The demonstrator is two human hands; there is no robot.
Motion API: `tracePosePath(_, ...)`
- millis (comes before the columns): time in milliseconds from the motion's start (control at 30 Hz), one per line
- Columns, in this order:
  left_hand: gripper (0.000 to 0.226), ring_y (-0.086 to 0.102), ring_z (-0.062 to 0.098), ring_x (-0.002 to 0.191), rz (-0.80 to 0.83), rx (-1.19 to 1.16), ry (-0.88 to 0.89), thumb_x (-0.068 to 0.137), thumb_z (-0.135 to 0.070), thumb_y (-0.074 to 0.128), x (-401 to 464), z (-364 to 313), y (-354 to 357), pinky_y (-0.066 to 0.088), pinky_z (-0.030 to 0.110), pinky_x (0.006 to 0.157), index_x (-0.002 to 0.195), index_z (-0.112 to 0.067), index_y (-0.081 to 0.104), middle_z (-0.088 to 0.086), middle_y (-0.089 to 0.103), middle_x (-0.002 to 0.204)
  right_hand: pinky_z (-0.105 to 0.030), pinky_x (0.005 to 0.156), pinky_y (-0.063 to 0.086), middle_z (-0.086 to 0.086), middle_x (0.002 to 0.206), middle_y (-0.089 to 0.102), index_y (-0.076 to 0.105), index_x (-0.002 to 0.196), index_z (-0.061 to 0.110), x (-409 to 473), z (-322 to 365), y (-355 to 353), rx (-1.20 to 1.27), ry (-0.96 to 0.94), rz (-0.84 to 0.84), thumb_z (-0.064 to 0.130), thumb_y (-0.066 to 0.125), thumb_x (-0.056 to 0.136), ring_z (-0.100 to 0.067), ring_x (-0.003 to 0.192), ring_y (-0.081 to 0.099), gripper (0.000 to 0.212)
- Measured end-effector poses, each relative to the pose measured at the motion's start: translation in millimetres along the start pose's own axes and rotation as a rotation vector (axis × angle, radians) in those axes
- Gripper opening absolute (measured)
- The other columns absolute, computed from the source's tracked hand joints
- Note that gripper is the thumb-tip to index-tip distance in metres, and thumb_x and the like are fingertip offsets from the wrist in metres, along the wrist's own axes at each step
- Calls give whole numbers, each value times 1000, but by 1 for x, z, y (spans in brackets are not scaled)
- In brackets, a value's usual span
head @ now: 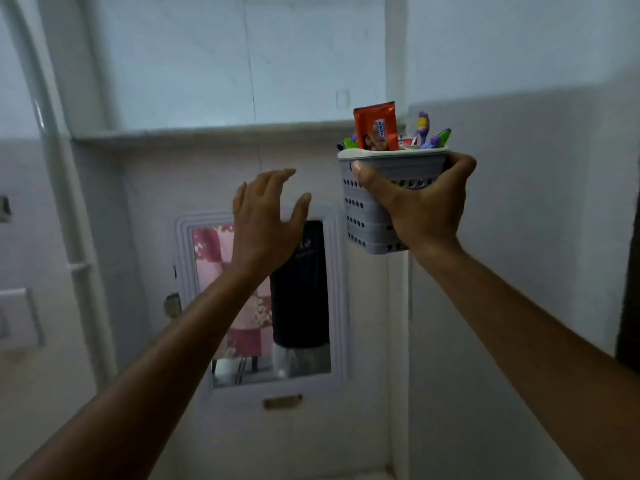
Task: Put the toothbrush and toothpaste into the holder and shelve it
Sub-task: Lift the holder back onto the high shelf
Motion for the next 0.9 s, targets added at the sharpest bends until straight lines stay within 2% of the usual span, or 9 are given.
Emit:
tracePosePath(100, 53, 47, 23, 144, -95, 66, 48, 105, -50, 55, 53, -10, -13, 24, 52, 127, 149, -21, 55, 3, 57, 149, -32, 91, 66, 1, 130, 67, 40, 124, 25, 35, 29, 8, 15, -47, -24, 81, 96, 49, -16, 117, 73, 109)
tracePosePath(200, 56, 45, 23, 146, -136, 104, 37, 105, -54, 51, 97, -6, -15, 23, 53, 128, 151, -23, 53, 0, 56, 151, -36, 94, 65, 5, 128, 66, 40, 121, 26, 62, 52, 20, 31, -45, -28, 85, 93, 45, -19, 121, 70, 110)
tracePosePath(333, 65, 35, 22, 156, -78, 113, -73, 106, -65, 40, 131, 18, 3, 10, 51, 132, 154, -24, 51, -1, 53, 157, -41, 94, 64, 6, 126, 64, 39, 118, 26, 92, 74, 38, 14, -71, -43, 85, 92, 44, -23, 124, 68, 109)
tracePosePath(400, 64, 37, 23, 155, -51, 131, -111, 107, -66, 35, 131, 35, 14, 4, 47, 133, 149, -24, 59, 2, 60, 151, -42, 93, 65, 5, 126, 64, 38, 118, 26, 105, 81, 48, 3, -93, -47, 84, 94, 46, -23, 123, 68, 108)
tracePosePath(500, 56, 51, 20, 141, -131, 211, -50, 110, -60, 34, 123, 45, 20, 10, 45, 133, 138, -26, 69, -3, 70, 131, -33, 85, 60, 5, 126, 63, 37, 118, 24, 124, 86, 66, -19, -103, -45, 80, 97, 51, -22, 122, 65, 105)
tracePosePath(633, 50, 58, 16, 132, -194, 213, -59, 111, -56, 36, 125, 47, 21, 15, 43, 131, 130, -28, 73, -9, 74, 124, -14, 71, 39, 3, 128, 60, 42, 125, 18, 148, 88, 93, -15, -112, -85, 75, 98, 59, -19, 120, 56, 104)
tracePosePath(733, 47, 59, 16, 130, -202, 199, -39, 110, -53, 41, 124, 48, 22, 17, 42, 131, 129, -27, 74, -9, 75, 124, -15, 81, 50, -1, 134, 60, 43, 137, 14, 157, 77, 118, -14, -120, -70, 76, 98, 62, -19, 122, 58, 112)
tracePosePath(800, 45, 60, 17, 129, -214, 196, -26, 110, -52, 43, 124, 48, 21, 18, 42, 130, 129, -27, 74, -8, 75, 124, -31, 99, 60, -3, 140, 60, 39, 143, 13, 160, 57, 138, -51, -60, -16, 73, 98, 64, -23, 128, 60, 116)
tracePosePath(900, 43, 61, 17, 129, -226, 199, -11, 109, -51, 45, 124, 48, 21, 19, 42, 130, 128, -27, 75, -9, 75, 124, -51, 115, 53, -5, 152, 51, 28, 158, 15, 159, 29, 162, -162, 18, 112, 65, 97, 72, -28, 142, 51, 121)
Point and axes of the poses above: each hand's wrist, its own x-axis towards the middle knuckle, its own y-axis out of the palm, z = x × y, the point moved 8 cm from there along x, towards the middle knuckle
